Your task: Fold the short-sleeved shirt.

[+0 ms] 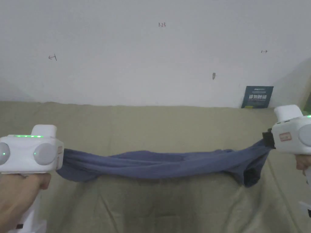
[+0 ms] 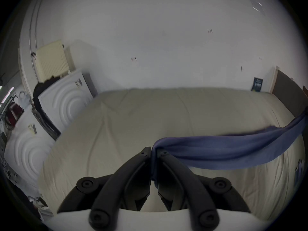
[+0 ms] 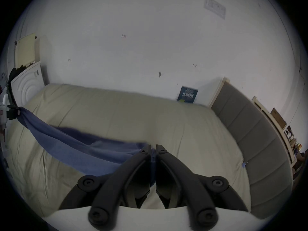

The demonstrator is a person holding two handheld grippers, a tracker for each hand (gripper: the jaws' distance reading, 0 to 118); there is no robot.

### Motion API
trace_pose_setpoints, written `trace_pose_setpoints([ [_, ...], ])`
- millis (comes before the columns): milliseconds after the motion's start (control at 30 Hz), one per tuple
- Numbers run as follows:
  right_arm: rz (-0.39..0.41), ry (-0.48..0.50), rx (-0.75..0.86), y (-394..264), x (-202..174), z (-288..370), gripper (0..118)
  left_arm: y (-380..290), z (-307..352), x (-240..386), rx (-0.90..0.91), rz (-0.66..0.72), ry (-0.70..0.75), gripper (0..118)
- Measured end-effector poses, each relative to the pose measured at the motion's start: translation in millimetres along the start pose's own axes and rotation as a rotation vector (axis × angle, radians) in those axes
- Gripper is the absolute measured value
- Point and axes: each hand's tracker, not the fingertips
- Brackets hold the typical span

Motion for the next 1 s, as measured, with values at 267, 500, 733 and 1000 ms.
trace_pose_setpoints([
  [267,-0.048,0.059,-0.093,-116,-2,57,3,-112,52,-28,-0.1,0.029,-0.038,5],
  [500,-0.104,0.105,-0.144,-205,1,105,3,-185,85,-59,-0.167,0.056,-0.09,5],
  [733,-0.16,0.125,-0.213,-272,6,139,3,-231,126,-75,-0.195,0.081,-0.09,5],
  [1000,-0.195,0.145,-0.266,-332,5,166,3,-280,166,-86,-0.246,0.086,-0.119,5],
])
